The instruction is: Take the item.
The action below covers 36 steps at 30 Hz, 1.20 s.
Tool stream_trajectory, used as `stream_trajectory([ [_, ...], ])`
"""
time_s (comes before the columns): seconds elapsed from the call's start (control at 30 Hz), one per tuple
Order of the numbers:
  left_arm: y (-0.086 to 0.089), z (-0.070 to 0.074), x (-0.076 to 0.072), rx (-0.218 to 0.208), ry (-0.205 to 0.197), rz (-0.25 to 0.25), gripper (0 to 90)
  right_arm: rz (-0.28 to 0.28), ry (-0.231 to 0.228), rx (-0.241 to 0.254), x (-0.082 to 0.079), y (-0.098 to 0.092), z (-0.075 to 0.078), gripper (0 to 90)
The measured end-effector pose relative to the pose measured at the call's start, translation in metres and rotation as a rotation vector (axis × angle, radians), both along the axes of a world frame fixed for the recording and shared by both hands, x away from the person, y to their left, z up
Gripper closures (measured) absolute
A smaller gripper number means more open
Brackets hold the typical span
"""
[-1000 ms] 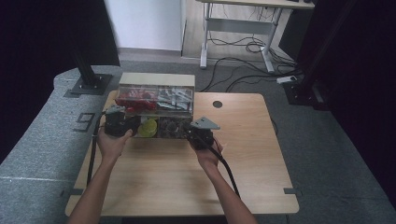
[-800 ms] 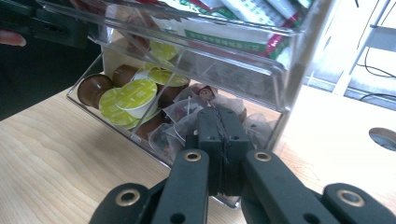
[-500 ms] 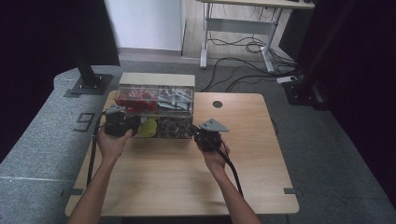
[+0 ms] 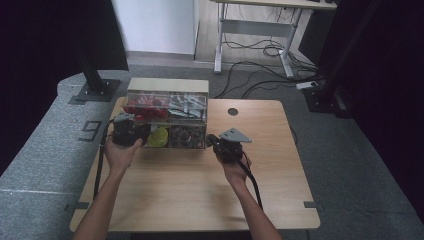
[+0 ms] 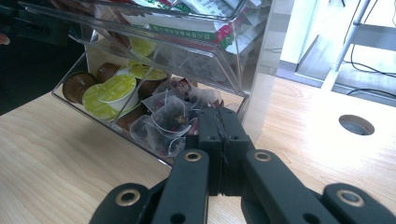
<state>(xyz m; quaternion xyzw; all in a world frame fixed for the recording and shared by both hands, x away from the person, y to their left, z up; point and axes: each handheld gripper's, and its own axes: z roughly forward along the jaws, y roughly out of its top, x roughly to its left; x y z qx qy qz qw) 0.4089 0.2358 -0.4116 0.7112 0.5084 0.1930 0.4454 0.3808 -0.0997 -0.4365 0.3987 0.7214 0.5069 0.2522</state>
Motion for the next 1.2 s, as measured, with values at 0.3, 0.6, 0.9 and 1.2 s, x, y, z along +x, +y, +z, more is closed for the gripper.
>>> stream_trajectory([
  [0.3, 0.001, 0.000, 0.000, -0.001, 0.002, 0.002, 90.0, -0.010, 0.000, 0.005, -0.002, -0.007, 0.000, 89.0],
  [0.6, 0.001, 0.001, 0.000, 0.003, 0.004, 0.002, 89.9, -0.016, -0.007, 0.015, -0.005, -0.015, 0.002, 89.0],
  [0.9, 0.002, 0.001, 0.000, 0.006, 0.006, 0.001, 89.9, -0.030, -0.012, 0.019, -0.006, -0.023, 0.003, 89.0],
  [1.2, 0.001, 0.001, 0.001, 0.006, 0.007, 0.003, 89.9, -0.047, -0.023, 0.021, -0.009, -0.034, 0.007, 89.0],
])
